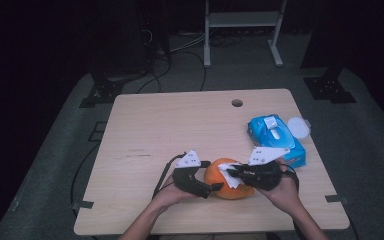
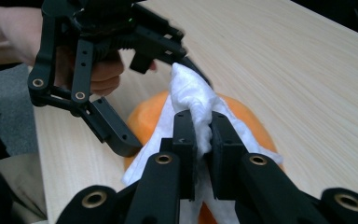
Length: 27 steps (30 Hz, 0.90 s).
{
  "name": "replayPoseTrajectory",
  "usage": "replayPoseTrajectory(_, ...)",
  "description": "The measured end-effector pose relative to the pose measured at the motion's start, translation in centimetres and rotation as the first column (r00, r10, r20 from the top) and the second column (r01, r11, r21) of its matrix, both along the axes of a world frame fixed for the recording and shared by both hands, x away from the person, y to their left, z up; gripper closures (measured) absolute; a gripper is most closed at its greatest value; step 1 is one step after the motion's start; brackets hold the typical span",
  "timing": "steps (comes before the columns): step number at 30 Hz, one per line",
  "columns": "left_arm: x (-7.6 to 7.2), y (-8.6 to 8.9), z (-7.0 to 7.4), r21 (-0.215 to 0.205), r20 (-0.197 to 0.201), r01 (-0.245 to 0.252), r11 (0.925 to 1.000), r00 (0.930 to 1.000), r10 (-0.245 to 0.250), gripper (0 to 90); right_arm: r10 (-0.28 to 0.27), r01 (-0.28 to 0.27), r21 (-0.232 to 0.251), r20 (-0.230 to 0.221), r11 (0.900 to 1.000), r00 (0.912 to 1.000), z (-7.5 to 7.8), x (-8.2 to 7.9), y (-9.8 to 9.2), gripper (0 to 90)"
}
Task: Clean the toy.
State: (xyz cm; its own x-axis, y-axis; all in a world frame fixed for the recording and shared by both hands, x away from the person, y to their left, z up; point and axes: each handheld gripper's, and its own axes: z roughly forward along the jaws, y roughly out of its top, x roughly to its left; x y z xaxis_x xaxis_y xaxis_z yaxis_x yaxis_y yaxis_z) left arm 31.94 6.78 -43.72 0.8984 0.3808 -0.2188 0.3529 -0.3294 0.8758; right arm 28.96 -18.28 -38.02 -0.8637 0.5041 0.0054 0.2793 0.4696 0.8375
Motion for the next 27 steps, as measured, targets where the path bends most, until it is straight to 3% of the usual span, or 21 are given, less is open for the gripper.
replayPoseTrajectory(1, 0.0, 0.0, 0.0, 0.001, 0.003, -0.003, 1.0000, 1.0000, 0.003, 15.2, -0.007, 0.007, -0.001, -0.003, 1.000, 1.0000, 0.1, 0.0, -0.2, 81.5)
replayPoseTrajectory(4, -0.6, -0.4, 0.5, 0.039, 0.082, 0.011, 0.9992, 0.9965, -0.014, 23.0, 0.009, -0.009, 0.010, -0.016, 1.000, 0.9998, 0.2, -0.3, 0.3, 81.4)
replayPoseTrajectory(5, -1.0, -0.7, 0.7, 0.060, 0.117, 0.021, 0.9980, 0.9927, -0.028, 23.4, 0.023, -0.023, 0.006, -0.010, 1.000, 0.9997, 0.2, -0.5, 0.6, 81.4)
replayPoseTrajectory(8, -1.9, -1.3, 1.0, 0.127, 0.224, 0.054, 0.9905, 0.9712, -0.082, 24.5, 0.059, -0.059, 0.008, -0.002, 0.998, 0.9982, 0.3, -0.9, 1.5, 81.5)
replayPoseTrajectory(10, -2.3, -1.4, 1.0, 0.149, 0.255, 0.080, 0.9856, 0.9599, -0.117, 25.6, 0.054, -0.054, -0.007, 0.018, 0.999, 0.9984, 0.6, -1.0, 1.5, 81.5)
replayPoseTrajectory(12, -2.4, -1.4, 1.0, 0.160, 0.267, 0.091, 0.9829, 0.9547, -0.132, 25.7, 0.012, -0.012, -0.016, 0.034, 1.000, 0.9993, 0.9, -0.7, 0.8, 81.5)
replayPoseTrajectory(13, -2.3, -1.3, 0.9, 0.151, 0.259, 0.088, 0.9846, 0.9576, -0.125, 25.2, -0.010, 0.011, -0.033, 0.045, 0.999, 0.9989, 0.9, -0.5, 0.3, 81.5)
replayPoseTrajectory(14, -2.1, -1.2, 0.9, 0.135, 0.238, 0.081, 0.9875, 0.9649, -0.111, 22.3, -0.030, 0.032, -0.040, 0.044, 0.999, 0.9986, 0.8, -0.3, -0.2, 81.5)
replayPoseTrajectory(16, -1.4, -1.1, 0.7, 0.098, 0.154, 0.047, 0.9941, 0.9861, -0.062, 13.3, -0.048, 0.049, -0.033, 0.015, 0.998, 0.9987, 0.4, 0.2, -1.2, 81.6)
replayPoseTrajectory(17, -1.0, -1.0, 0.5, 0.081, 0.103, 0.035, 0.9961, 0.9937, -0.044, 9.9, -0.053, 0.053, -0.036, 0.009, 0.998, 0.9986, 0.2, 0.3, -1.4, 81.6)
replayPoseTrajectory(18, -0.8, -1.0, 0.3, 0.065, 0.069, 0.032, 0.9974, 0.9969, -0.037, 9.9, -0.059, 0.059, -0.036, 0.003, 0.998, 0.9982, 0.1, 0.4, -1.5, 81.6)
replayPoseTrajectory(19, -0.7, -0.9, 0.2, 0.053, 0.052, 0.037, 0.9979, 0.9978, -0.040, 11.0, -0.057, 0.057, -0.032, 0.003, 0.998, 0.9984, 0.1, 0.4, -1.6, 81.6)
replayPoseTrajectory(23, -1.3, -1.2, 0.5, 0.087, 0.103, 0.050, 0.9950, 0.9930, -0.058, 19.7, -0.016, 0.016, -0.025, 0.008, 1.000, 0.9998, 0.5, -0.4, -0.3, 81.5)
replayPoseTrajectory(27, -2.5, -2.0, 0.7, 0.167, 0.199, 0.071, 0.9834, 0.9745, -0.104, 22.0, 0.052, -0.051, -0.038, 0.021, 0.998, 0.9984, 0.5, -1.4, 1.8, 81.6)
